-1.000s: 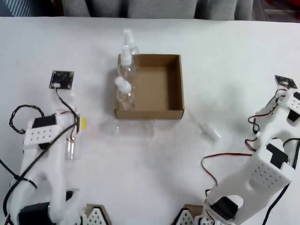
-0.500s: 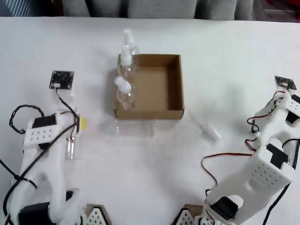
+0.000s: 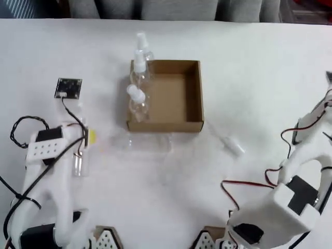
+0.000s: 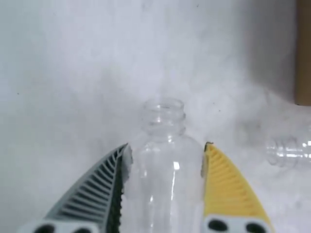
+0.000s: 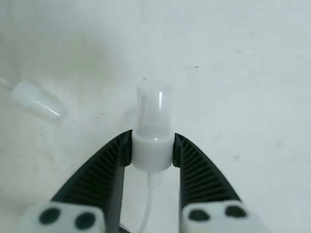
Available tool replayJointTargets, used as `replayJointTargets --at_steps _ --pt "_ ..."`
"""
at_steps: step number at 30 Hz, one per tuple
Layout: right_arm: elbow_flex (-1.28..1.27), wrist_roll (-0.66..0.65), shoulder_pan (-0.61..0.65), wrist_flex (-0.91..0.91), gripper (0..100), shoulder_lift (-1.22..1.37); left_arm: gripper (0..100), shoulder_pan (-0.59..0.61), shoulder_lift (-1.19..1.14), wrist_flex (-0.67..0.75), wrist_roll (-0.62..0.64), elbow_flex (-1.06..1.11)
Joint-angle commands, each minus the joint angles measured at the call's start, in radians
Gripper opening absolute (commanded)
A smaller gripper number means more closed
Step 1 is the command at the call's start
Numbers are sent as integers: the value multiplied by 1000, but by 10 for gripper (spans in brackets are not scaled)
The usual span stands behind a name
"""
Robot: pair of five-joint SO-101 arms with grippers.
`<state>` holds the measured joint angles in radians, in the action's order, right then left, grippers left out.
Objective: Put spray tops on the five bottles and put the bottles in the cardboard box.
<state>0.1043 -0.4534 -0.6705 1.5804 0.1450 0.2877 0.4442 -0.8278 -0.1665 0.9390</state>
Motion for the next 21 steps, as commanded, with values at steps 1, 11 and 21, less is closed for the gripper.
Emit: replayJointTargets --at_steps 1,11,21 --pt "-118 6 -15 -81 17 -76 20 -4 8 20 0 -34" --pt "-264 -26 -7 -147 17 -306 20 -15 271 -86 3 -26" --pt "-258 -25 168 -136 16 -662 20 -283 688 31 204 115"
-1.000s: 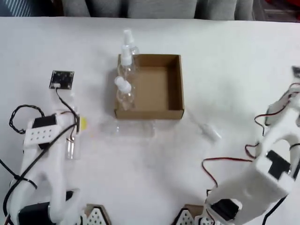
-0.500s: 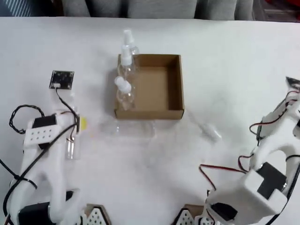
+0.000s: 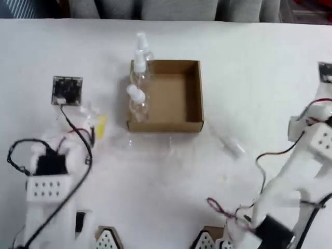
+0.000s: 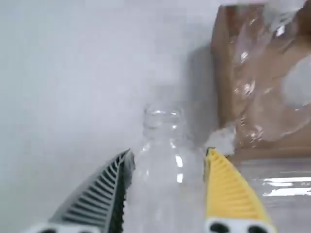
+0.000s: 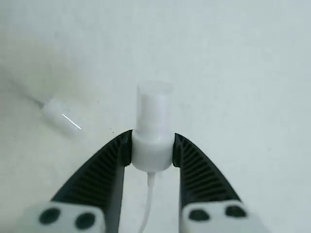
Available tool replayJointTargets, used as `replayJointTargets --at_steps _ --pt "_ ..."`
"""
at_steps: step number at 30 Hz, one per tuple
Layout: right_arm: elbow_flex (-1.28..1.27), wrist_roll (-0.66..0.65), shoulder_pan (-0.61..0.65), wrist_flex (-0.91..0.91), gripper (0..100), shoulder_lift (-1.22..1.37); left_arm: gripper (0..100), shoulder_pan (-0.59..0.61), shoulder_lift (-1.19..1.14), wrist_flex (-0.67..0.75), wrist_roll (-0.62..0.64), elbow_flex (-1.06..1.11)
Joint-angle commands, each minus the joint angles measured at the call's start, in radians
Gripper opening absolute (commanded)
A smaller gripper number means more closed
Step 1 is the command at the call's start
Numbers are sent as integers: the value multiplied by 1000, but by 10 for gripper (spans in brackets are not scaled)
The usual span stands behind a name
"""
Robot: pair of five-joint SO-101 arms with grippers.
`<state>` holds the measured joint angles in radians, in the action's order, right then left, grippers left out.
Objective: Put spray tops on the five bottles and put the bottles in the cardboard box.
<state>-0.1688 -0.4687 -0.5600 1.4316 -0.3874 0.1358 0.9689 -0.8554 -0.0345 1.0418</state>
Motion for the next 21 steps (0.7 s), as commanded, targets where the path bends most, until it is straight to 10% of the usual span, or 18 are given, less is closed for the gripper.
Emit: replayJointTargets --at_steps 1,13,21 --pt "11 -9 81 10 16 -171 20 -163 194 63 77 14" --pt "9 -8 315 -274 39 -498 20 -550 369 146 75 18" --pt "9 400 498 -348 37 -582 20 -664 375 163 74 97"
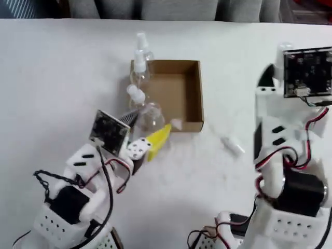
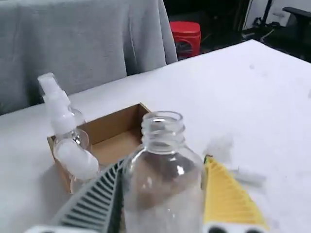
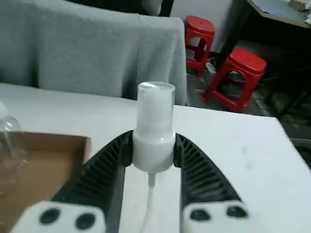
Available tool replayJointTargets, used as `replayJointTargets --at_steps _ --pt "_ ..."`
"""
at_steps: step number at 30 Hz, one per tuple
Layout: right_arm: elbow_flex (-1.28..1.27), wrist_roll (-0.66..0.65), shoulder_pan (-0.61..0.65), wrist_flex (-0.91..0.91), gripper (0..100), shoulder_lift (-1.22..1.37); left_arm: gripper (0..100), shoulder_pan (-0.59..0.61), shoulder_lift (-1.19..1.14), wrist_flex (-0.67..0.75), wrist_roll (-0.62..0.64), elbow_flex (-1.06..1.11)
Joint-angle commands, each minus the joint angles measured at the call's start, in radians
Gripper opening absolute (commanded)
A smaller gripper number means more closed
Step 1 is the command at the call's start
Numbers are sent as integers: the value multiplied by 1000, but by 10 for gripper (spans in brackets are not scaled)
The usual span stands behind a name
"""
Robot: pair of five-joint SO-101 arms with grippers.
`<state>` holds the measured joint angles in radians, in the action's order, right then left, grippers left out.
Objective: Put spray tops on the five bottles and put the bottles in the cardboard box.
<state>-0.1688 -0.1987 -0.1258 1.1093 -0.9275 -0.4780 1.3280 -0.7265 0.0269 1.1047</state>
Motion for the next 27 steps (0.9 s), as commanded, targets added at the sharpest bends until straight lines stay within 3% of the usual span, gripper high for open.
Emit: replayJointTargets --at_steps 1,8,14,18,27 --pt "9 143 93 -25 37 -61 20 -53 16 34 12 44" --pt "8 150 309 -208 37 -105 20 -53 36 32 12 112" --pt "-34 143 461 -461 37 -71 20 -48 305 25 14 226" --pt "-81 143 533 -486 37 -59 20 -48 513 0 14 342" --pt "-196 141 673 -486 37 -65 20 15 493 8 12 345"
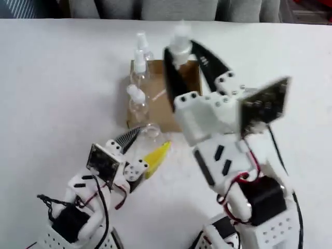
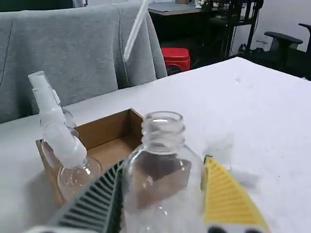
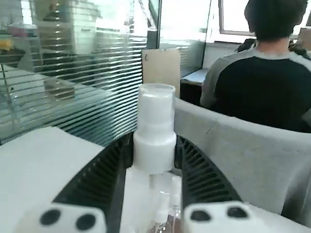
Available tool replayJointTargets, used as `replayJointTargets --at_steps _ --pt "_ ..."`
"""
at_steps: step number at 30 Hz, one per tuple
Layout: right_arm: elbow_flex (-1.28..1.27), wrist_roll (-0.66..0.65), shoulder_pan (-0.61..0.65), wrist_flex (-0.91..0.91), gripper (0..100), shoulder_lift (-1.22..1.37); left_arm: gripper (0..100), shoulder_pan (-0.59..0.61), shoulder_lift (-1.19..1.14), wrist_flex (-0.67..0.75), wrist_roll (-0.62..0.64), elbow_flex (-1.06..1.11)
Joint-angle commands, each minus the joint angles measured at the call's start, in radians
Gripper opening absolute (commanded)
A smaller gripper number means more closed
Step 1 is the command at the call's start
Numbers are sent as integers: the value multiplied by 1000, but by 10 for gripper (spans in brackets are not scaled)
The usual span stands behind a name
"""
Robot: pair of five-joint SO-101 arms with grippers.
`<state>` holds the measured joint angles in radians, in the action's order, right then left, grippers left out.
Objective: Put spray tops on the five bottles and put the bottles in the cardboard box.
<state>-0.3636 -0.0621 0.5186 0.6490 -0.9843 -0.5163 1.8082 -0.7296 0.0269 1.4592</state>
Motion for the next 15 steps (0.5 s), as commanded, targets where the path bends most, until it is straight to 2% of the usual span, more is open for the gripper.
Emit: replayJointTargets --at_steps 1,9,15 --pt "-6 5 28 -25 37 -10 20 68 13 21 12 -3" --pt "-6 5 28 -18 37 -13 20 99 13 109 12 58" --pt "-8 6 30 -13 37 -13 20 99 13 112 12 58"
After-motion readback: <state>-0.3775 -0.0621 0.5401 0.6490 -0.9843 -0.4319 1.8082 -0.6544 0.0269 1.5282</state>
